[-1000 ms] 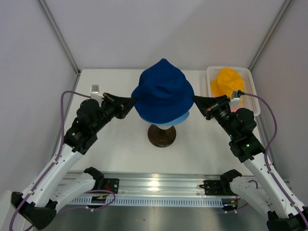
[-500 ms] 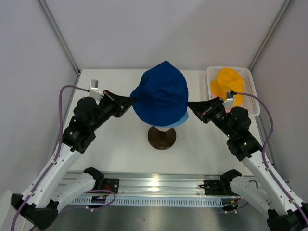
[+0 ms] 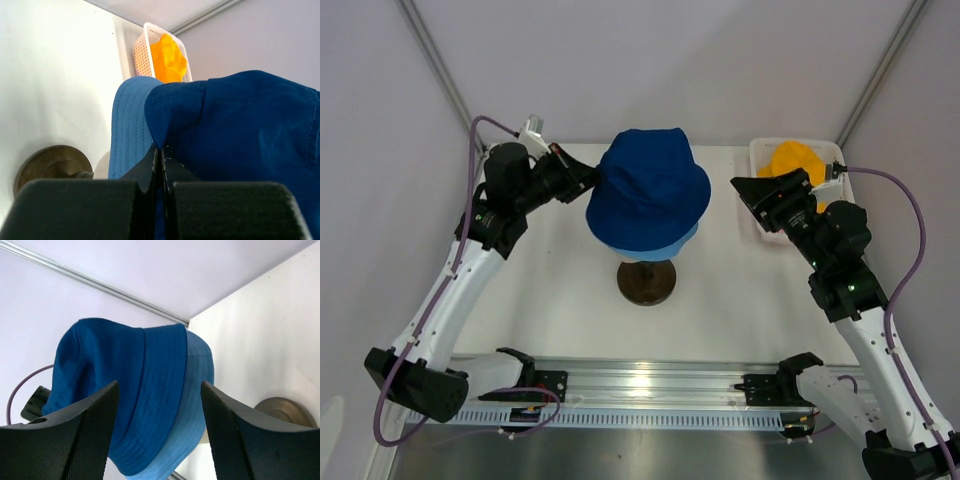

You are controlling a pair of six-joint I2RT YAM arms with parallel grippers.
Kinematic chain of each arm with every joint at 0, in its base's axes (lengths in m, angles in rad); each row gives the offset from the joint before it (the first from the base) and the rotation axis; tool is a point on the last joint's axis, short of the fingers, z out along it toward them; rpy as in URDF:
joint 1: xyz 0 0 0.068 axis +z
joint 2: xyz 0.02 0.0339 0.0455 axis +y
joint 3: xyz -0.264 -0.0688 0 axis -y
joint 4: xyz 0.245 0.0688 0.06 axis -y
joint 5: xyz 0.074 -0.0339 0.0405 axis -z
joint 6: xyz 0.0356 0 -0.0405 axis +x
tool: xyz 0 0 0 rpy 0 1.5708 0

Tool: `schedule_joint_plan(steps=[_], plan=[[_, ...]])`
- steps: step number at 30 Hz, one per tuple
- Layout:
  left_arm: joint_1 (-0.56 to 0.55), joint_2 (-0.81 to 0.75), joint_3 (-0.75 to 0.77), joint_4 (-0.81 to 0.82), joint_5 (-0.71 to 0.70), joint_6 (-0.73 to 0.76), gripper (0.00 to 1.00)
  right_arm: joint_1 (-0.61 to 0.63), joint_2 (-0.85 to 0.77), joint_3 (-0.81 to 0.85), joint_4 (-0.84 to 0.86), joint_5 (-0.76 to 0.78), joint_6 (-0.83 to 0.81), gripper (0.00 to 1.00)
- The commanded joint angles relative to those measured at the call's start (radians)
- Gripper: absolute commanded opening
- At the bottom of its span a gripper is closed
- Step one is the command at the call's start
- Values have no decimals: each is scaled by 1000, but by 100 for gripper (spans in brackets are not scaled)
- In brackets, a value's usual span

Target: Stack the hats

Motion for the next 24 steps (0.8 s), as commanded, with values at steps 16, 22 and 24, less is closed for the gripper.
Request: schedule_joint_plan(steps=[16, 22, 24], plan=[[16, 71, 113, -4, 116, 136, 1, 20, 182, -33, 285, -109, 98, 60], [16, 68, 107, 2, 113, 129, 1, 54, 220, -19, 295, -129, 101, 56], [16, 65, 106, 3, 115, 129, 1, 55, 242, -19, 298, -142, 102, 42]])
